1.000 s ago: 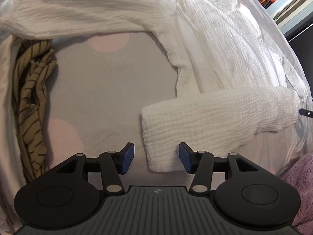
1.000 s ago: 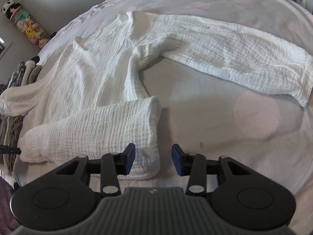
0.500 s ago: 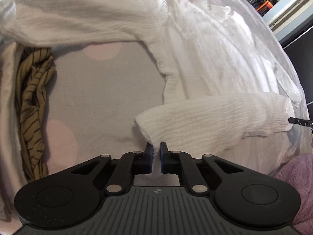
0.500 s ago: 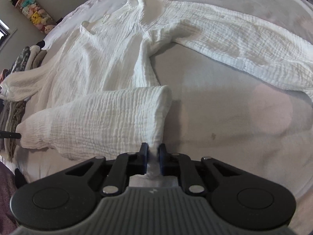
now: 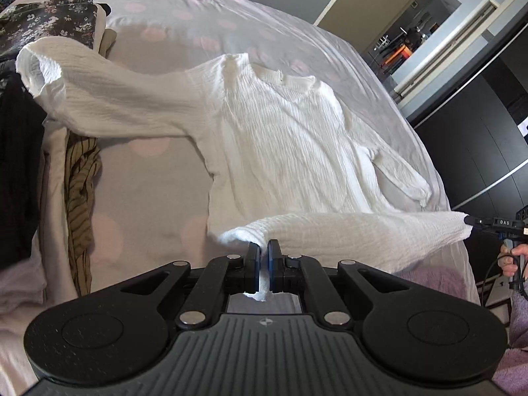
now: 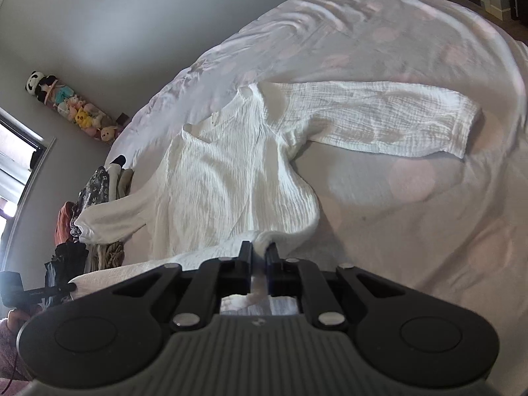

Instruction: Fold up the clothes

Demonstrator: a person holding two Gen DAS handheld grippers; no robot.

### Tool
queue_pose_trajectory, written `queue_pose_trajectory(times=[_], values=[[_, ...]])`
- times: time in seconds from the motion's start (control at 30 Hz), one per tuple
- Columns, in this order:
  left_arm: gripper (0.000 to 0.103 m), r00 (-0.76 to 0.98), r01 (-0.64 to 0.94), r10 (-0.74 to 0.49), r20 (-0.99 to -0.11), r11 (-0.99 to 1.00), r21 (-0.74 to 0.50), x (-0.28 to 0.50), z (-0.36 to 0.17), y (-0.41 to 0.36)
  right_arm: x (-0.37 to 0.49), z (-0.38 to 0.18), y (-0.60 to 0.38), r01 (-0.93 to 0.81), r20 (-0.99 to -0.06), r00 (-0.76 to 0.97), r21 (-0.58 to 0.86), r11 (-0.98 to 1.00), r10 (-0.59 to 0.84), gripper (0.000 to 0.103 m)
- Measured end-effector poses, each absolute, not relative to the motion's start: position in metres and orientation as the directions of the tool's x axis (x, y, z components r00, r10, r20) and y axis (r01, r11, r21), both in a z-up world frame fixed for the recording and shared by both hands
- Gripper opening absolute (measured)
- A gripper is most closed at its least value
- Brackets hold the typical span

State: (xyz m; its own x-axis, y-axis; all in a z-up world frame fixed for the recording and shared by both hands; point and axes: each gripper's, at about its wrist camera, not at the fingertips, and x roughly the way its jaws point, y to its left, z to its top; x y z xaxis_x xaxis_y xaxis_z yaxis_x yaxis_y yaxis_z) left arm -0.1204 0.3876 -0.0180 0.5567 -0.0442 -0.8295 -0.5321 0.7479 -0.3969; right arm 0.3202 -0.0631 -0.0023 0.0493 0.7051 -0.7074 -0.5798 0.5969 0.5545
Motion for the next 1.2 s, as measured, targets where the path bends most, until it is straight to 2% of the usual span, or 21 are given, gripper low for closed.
queue_pose_trajectory(times=[0.33, 0.6, 0.77, 0.83, 0.9, 1.07, 1.2], values=[[0.003, 0.488, -0.506, -0.1, -0.867, 0.777, -0.374, -0.155, -0.019, 0.345, 0.28, -0.023, -0.1, -0.567, -0.791, 0.046, 0.482, 0.668, 0.61, 0.009], [0.004, 0.359, -0.563, -0.125, -0.925, 0.761, -0.321, -0.144, -0.049, 0.349, 0.27, -0.052, -0.085, -0.617, -0.871, 0.058, 0.352, 0.704, 0.487, 0.01], [0.022, 0.346, -0.595, -0.127, -0.929, 0.736, -0.323, -0.13, -0.054, 0.363, 0.276, -0.063, -0.072, -0.646, -0.905, 0.044, 0.298, 0.703, 0.424, 0.017], [0.033, 0.362, -0.604, -0.108, -0.926, 0.729, -0.321, -0.124, -0.052, 0.372, 0.279, -0.064, -0.069, -0.655, -0.915, 0.041, 0.279, 0.702, 0.402, 0.024], [0.046, 0.376, -0.614, -0.089, -0.922, 0.722, -0.32, -0.118, -0.051, 0.381, 0.284, -0.06, -0.071, -0.658, -0.921, 0.048, 0.263, 0.706, 0.388, 0.039], [0.047, 0.411, -0.636, -0.04, -0.911, 0.703, -0.318, -0.102, -0.047, 0.403, 0.304, -0.042, -0.078, -0.627, -0.899, 0.084, 0.287, 0.725, 0.429, 0.047], [0.047, 0.438, -0.653, -0.001, -0.899, 0.688, -0.318, -0.089, -0.044, 0.421, 0.331, -0.039, -0.065, -0.579, -0.859, 0.147, 0.327, 0.747, 0.49, 0.047]])
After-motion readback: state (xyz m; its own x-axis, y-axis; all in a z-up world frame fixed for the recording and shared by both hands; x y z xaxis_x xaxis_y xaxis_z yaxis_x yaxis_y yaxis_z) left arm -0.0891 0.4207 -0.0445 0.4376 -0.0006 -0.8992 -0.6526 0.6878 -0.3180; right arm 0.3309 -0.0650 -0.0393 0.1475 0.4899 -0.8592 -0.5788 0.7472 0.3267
